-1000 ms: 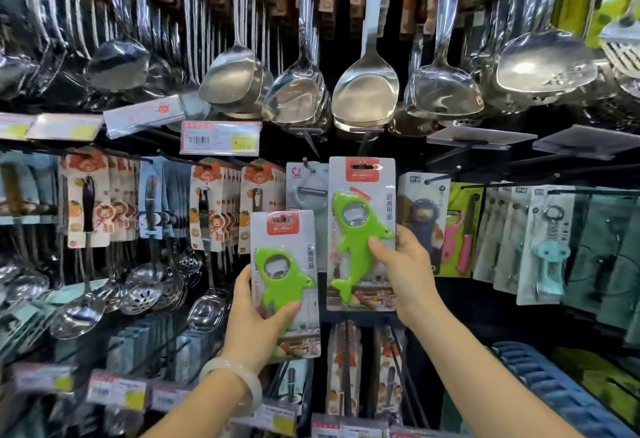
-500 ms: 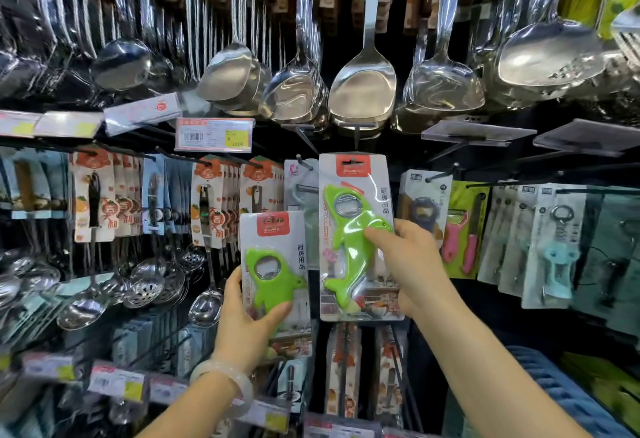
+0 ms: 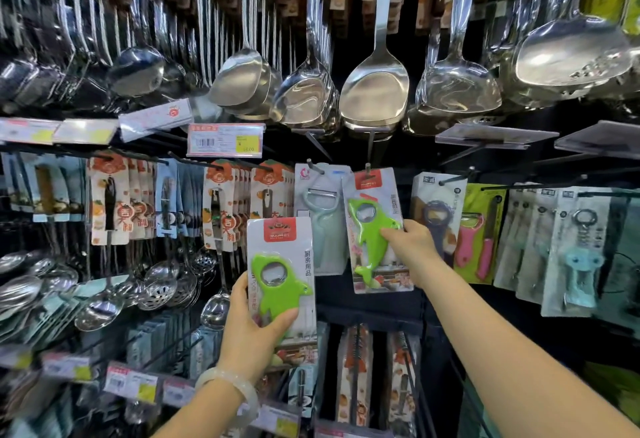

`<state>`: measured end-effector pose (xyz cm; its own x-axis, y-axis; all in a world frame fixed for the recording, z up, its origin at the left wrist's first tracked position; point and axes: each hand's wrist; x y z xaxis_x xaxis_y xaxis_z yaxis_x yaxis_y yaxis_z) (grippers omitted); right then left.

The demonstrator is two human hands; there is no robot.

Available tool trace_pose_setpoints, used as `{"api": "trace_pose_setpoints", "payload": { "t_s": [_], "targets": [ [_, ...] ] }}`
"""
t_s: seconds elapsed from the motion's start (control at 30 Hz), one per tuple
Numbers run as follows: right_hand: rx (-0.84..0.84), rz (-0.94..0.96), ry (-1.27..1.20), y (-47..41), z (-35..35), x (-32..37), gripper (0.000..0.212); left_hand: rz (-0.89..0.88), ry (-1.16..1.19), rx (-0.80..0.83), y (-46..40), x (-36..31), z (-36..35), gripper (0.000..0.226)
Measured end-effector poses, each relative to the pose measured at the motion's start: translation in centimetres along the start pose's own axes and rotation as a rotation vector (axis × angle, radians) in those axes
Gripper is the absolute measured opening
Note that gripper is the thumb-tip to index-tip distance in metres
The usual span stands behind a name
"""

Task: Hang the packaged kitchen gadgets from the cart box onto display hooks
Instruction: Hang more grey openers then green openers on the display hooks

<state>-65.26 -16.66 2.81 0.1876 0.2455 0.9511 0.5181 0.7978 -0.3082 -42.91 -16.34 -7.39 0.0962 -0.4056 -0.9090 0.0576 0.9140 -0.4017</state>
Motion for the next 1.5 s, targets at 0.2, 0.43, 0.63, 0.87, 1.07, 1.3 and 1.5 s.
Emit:
{"api": "trace_pose_setpoints", "payload": {
  "t_s": [0.2, 0.43, 0.63, 0.87, 1.07, 1.3, 1.5],
  "targets": [
    [0.088, 0.101, 0.193, 2.5, -0.7, -0.2, 0.057, -0.044, -0.023, 0.043, 0.1, -0.1, -1.1, 0.07],
    [0.423, 0.284, 0.031, 8.7, -0.2, -0.3, 0.083, -0.174, 0.038, 0.124, 0.4, -2.4, -4.4, 0.07],
    [0.34, 0.445, 0.013, 8.1, 1.5, 1.7, 0.079, -0.262, 0.092, 0.147, 0.2, -5.6, -6.1, 0.072],
    [0.313, 0.476, 0.012, 6.5, 2.2, 3.6, 0.08, -0.298, 0.095, 0.172, -1.2, -7.8, -6.5, 0.072],
    [0.314, 0.423, 0.028, 5.5, 1.9, 4.1, 0.082, -0.279, 0.067, 0.186, -2.3, -7.8, -6.7, 0.077],
    [0.307, 0.416, 0.039, 5.3, 1.9, 3.5, 0.084, -0.282, 0.07, 0.21, -2.3, -7.3, -6.8, 0.078],
    [0.284, 0.416, 0.068, 5.2, 1.7, 2.9, 0.085, -0.276, 0.048, 0.206, -2.5, -7.0, -6.9, 0.079]
  ]
}}
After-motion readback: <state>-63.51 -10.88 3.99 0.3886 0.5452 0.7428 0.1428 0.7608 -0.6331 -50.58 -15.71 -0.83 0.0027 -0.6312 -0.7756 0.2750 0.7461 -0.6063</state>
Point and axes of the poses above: each hand's wrist, its own y-axis away from the middle knuckle, its own z-axis out of the back of the hand, x = y × z, and after that the axes turned 14 degrees about -y, right-handed
